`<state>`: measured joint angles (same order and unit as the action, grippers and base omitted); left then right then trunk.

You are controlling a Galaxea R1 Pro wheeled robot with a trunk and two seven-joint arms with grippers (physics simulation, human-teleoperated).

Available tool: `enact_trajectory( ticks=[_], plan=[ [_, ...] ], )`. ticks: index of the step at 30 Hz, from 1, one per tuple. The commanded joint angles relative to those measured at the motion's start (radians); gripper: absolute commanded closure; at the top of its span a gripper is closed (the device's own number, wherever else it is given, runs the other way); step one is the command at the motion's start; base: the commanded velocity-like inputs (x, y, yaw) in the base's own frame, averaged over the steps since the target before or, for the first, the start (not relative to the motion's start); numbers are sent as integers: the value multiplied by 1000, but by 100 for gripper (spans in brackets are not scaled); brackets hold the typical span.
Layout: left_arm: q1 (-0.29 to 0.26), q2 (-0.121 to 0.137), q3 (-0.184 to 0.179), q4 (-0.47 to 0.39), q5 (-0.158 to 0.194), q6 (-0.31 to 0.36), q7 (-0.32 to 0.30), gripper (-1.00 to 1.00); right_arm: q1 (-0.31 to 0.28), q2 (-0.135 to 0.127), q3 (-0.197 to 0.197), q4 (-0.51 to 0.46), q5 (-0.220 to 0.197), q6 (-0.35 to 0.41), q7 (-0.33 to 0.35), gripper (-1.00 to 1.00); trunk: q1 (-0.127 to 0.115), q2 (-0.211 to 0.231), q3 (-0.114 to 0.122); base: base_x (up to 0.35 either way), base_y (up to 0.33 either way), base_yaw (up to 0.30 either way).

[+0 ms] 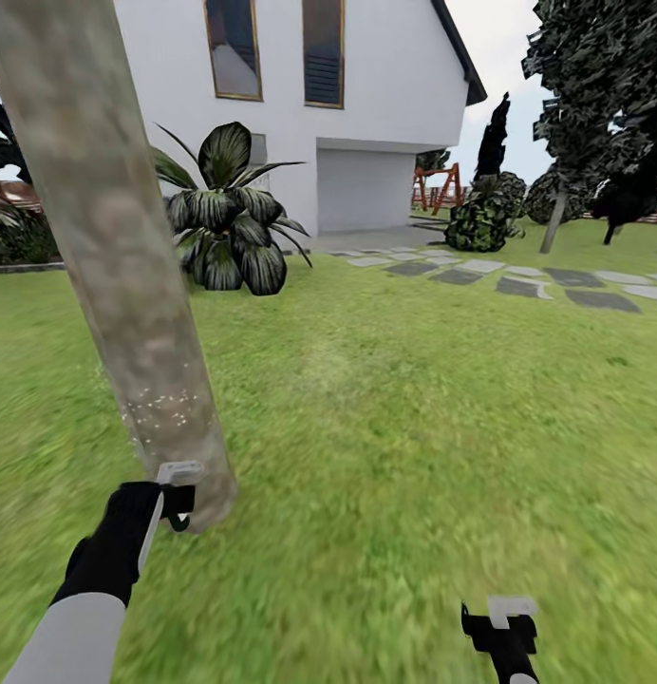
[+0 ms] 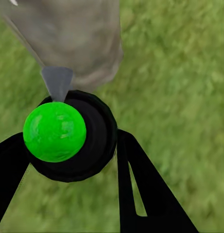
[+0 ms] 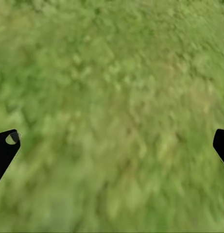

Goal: In the garden, pick up the pesticide atomizer on the floor and spray pesticide onto both trees until each tree trunk is fully covered.

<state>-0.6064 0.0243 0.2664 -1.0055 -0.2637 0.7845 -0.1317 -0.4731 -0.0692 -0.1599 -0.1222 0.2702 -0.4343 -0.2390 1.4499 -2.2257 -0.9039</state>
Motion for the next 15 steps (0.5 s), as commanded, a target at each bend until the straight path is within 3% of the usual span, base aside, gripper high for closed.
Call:
enact_trajectory(
  ticks=[1, 11, 15],
  plan=[
    [0, 0, 2, -1, -9, -1, -10, 100, -1, 0, -7, 1, 11, -3, -3, -100, 0, 0, -1, 182, -240, 271],
    [2, -11, 0, 3, -8, -13, -9, 100, 0, 0, -7, 1, 11, -3, -3, -100, 0, 0, -1, 185, -236, 275],
    [2, -12, 0, 3, -7, -13, -9, 100, 0, 0, -7, 1, 11, -3, -3, -100, 0, 0, -1, 70, -265, 276]
  ],
)
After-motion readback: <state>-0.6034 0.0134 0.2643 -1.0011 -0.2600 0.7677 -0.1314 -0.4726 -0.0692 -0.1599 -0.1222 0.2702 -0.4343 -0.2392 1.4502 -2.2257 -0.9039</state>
